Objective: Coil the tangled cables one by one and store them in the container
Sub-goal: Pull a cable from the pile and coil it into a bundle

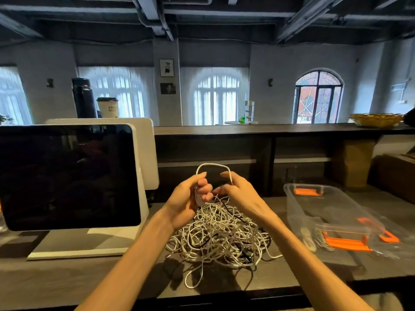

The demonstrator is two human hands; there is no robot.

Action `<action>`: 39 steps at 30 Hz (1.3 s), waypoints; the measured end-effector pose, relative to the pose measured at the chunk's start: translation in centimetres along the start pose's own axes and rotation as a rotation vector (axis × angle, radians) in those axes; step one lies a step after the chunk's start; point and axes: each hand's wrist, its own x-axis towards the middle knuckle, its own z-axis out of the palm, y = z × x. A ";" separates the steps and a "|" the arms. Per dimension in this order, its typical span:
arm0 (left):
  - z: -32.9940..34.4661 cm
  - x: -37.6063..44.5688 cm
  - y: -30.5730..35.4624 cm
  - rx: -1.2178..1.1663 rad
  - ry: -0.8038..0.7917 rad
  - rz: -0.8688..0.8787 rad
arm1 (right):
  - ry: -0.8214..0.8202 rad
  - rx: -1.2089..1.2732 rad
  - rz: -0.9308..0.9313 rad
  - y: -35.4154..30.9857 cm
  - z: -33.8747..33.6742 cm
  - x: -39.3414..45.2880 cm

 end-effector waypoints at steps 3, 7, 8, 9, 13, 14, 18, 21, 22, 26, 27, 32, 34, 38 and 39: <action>-0.9 1.9 -0.9 0.094 0.002 -0.008 | 0.134 0.343 -0.040 1.0 1.0 2.5; -3.0 4.3 -2.6 0.184 -0.004 -0.003 | 0.064 0.330 -0.120 3.1 2.6 5.5; -3.6 4.7 -3.0 0.174 -0.024 -0.004 | 0.045 0.264 -0.120 4.0 3.1 6.0; -4.3 5.2 -3.5 0.140 -0.049 -0.004 | 0.019 0.220 -0.109 5.1 3.7 6.5; -7.0 6.7 -5.1 -0.147 -0.117 0.008 | -0.136 0.366 0.061 8.5 5.8 7.7; -7.7 7.0 -5.7 -0.195 -0.115 0.014 | -0.160 0.363 0.082 9.3 6.3 7.7; -8.8 7.4 -7.4 -0.213 -0.082 0.029 | -0.143 0.331 0.003 11.7 8.3 7.4; -8.7 7.7 -7.6 -0.139 -0.098 0.036 | -0.097 0.358 -0.061 11.7 8.5 7.5; -8.7 7.8 -7.6 -0.110 -0.092 0.040 | -0.089 0.414 -0.031 11.6 8.4 7.4; -9.0 7.5 -7.9 -0.006 -0.101 -0.003 | -0.204 0.555 0.075 11.1 7.9 6.7; -9.0 7.4 -7.9 0.004 -0.115 -0.023 | -0.223 0.538 0.062 11.1 8.0 6.7; -9.2 7.2 -8.0 -0.122 -0.184 -0.109 | -0.245 0.508 0.018 10.7 8.4 6.3; -9.1 7.2 -7.9 -0.262 -0.292 -0.163 | -0.274 0.547 0.032 10.3 8.3 6.1; -9.2 7.5 -7.6 -0.451 -0.390 -0.271 | -0.255 0.535 -0.041 9.5 7.9 5.8; -9.4 7.7 -7.7 -0.434 -0.388 -0.276 | -0.258 0.525 -0.054 9.5 7.8 5.9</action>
